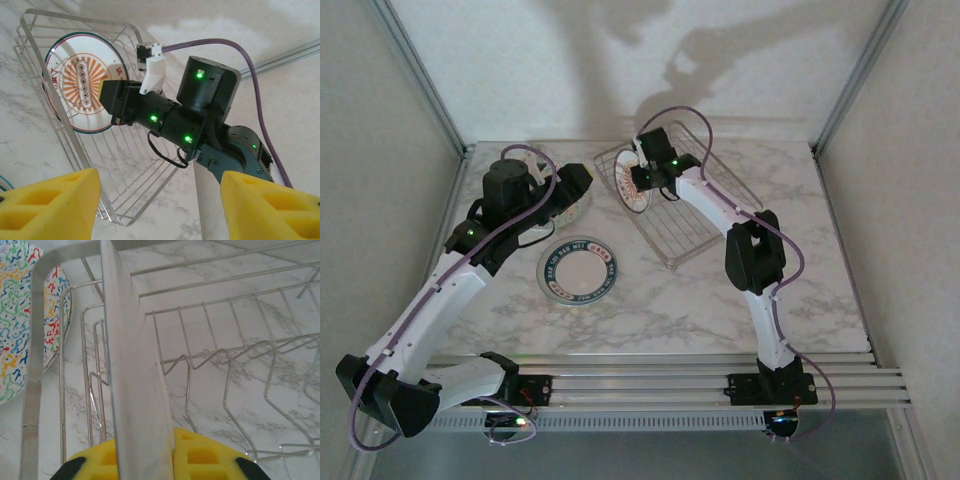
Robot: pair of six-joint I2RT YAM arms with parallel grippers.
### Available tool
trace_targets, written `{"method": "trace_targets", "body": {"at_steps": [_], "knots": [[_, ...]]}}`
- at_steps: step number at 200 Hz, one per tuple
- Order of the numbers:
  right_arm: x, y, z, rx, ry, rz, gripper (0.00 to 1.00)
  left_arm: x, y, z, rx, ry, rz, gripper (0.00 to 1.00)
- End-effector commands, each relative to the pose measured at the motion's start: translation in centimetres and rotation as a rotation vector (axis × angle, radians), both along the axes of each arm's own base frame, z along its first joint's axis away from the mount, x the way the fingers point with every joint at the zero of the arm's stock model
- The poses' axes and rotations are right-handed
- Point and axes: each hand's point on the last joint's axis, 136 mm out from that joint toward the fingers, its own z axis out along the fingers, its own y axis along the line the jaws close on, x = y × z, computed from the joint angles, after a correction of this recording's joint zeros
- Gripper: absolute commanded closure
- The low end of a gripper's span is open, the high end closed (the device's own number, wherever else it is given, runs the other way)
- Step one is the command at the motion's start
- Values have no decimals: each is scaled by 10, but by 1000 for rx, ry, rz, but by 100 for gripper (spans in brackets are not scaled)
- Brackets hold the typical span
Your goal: Unload the plates from the dish rack
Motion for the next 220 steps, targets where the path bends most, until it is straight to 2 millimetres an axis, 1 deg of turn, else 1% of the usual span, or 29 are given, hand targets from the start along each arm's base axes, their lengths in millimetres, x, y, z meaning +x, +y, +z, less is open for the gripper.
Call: {"method": "trace_targets", "body": {"at_steps": [1,39,65,77,100,124,142,172,192,203,220], "knots": [[4,-17,98,58,-189,-62,100,0,-3,18,-23,-59,-23,36],[-15,-35,141,105,-233,-92,100,1,-8,19,-48,-66,-43,36],[-32,-54,167,201,-215,-126,100,6,-20,13,-81,-48,-84,35],[-41,-64,178,267,-196,-137,100,9,-29,9,-101,-36,-108,34],[-60,-77,195,394,-151,-144,100,14,-49,3,-131,-17,-156,27],[-83,-81,213,535,-99,-103,100,19,-75,-1,-165,-4,-210,24],[-98,-83,223,611,-59,-85,100,24,-91,-5,-191,10,-238,24],[-120,-83,234,756,20,-61,100,31,-109,-13,-207,32,-258,25],[-129,-86,236,835,60,-64,100,36,-115,-19,-206,46,-252,28],[-134,-86,235,867,84,-64,100,39,-115,-24,-192,54,-232,31],[-139,-86,234,908,110,-58,100,43,-117,-25,-203,53,-223,35]]}}
